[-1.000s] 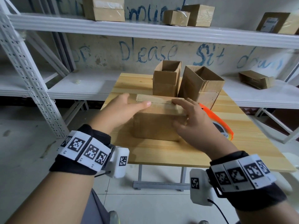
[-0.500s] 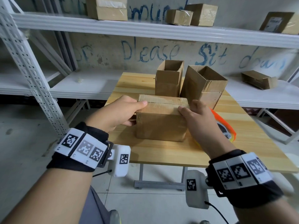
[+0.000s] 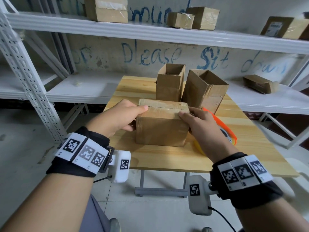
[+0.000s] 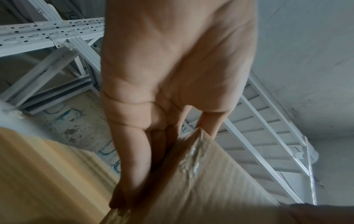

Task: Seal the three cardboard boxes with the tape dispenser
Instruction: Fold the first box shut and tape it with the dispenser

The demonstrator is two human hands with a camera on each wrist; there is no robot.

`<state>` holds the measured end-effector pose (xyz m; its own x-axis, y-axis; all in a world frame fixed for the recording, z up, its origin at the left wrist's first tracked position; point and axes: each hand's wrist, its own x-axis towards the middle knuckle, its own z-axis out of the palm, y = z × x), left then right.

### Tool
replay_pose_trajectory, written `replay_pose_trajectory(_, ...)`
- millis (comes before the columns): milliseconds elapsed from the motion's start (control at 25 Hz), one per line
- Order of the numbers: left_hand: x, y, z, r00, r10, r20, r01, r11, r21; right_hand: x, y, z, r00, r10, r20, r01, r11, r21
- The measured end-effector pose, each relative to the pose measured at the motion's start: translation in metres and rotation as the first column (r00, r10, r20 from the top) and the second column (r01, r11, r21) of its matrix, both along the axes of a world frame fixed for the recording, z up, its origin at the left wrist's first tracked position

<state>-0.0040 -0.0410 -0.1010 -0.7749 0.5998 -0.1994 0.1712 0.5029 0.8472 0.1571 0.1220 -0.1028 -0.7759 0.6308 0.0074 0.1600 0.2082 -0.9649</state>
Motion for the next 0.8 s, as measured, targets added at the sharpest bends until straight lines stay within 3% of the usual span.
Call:
replay_pose_trajectory(320,0.006,-0.009,-0.001,0.990,0.043,-0.132,-0.042,0.999,0.006,0.000,0.003,-0.001,0.997,0.075,0.013,-0.072,0.983,-0.167)
replay_pose_trajectory(560,0.013,-0.004,0.006,0.997,0.029,0.072,-0.042,0.983,0.178,-0.003,0.005,-0.007,0.986,0.167,-0.005,-0.162,0.954,-0.254)
replay_pose_trajectory(680,0.012,-0.008,0.006,0.998,0.035,0.044,-0.041,0.989,0.142,-0.003,0.011,-0.004,0.982,0.190,-0.002,-0.183,0.944,-0.276)
replay_pose_trajectory(800,0.010,-0.014,0.011,0.991,0.077,-0.107,-0.076,0.997,0.015,-0.003,0.019,-0.003,0.986,0.165,-0.009,-0.160,0.941,-0.297)
